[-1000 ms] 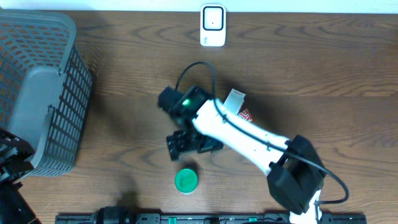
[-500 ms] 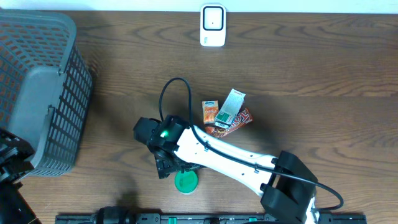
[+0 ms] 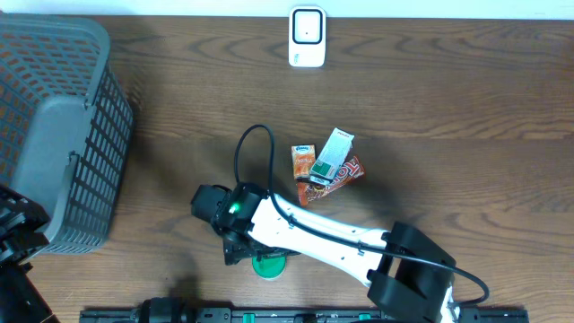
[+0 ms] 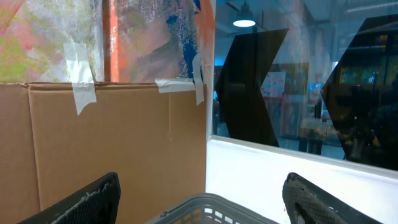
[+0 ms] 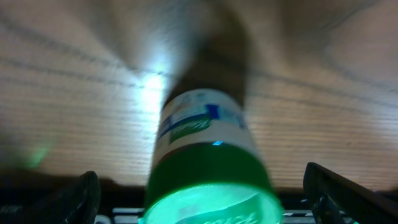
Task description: Scan the item barcode
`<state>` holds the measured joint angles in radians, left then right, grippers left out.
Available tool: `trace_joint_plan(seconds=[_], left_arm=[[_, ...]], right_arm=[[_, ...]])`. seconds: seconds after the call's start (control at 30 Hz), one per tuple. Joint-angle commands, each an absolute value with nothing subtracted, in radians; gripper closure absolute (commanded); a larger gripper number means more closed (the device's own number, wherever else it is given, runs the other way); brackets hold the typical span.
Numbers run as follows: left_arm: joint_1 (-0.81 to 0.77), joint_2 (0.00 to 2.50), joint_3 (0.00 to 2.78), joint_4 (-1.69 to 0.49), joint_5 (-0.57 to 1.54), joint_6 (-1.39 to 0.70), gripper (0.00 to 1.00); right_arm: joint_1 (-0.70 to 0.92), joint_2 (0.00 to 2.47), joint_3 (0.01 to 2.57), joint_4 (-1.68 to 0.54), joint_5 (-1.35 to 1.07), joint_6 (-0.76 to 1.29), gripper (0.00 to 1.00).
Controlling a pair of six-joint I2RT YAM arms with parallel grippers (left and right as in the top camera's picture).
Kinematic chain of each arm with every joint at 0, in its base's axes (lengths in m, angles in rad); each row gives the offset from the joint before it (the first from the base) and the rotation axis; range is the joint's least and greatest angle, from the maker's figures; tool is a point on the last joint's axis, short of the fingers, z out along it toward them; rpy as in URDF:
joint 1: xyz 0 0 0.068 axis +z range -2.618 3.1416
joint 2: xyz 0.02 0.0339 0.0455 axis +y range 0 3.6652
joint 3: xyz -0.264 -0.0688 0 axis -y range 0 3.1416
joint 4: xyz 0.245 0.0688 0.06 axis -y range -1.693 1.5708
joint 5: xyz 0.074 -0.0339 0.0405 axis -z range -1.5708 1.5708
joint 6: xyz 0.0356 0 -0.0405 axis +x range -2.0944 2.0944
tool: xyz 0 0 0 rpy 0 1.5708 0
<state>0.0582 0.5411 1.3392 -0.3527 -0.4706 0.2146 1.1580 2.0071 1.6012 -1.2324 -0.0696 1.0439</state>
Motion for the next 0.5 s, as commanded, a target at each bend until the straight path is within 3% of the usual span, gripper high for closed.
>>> trace_joint_plan(seconds=[0.0,0.13,0.37,0.47], left_arm=[[0.064,0.54,1.336,-0.345,-0.472,0.228,0.16],[0.064,0.54,1.336,-0.345,-0.472,0.228,0.16],[0.064,0.54,1.336,-0.345,-0.473,0.228,0.16],[0.064,0.54,1.336,-0.345,-0.472,0.228,0.16]], right_arm=[[1.195,1.998,1.594,-1.23,-0.107,1.089,0.01],[1.222,1.998,1.592,-1.23,-0.106,1.125,0.04],[1.242,1.998,1.534,-1.213,-0.096,1.167,0.01],[1.241,1.998,1.498,-1.176,-0.103,1.167,0.09]])
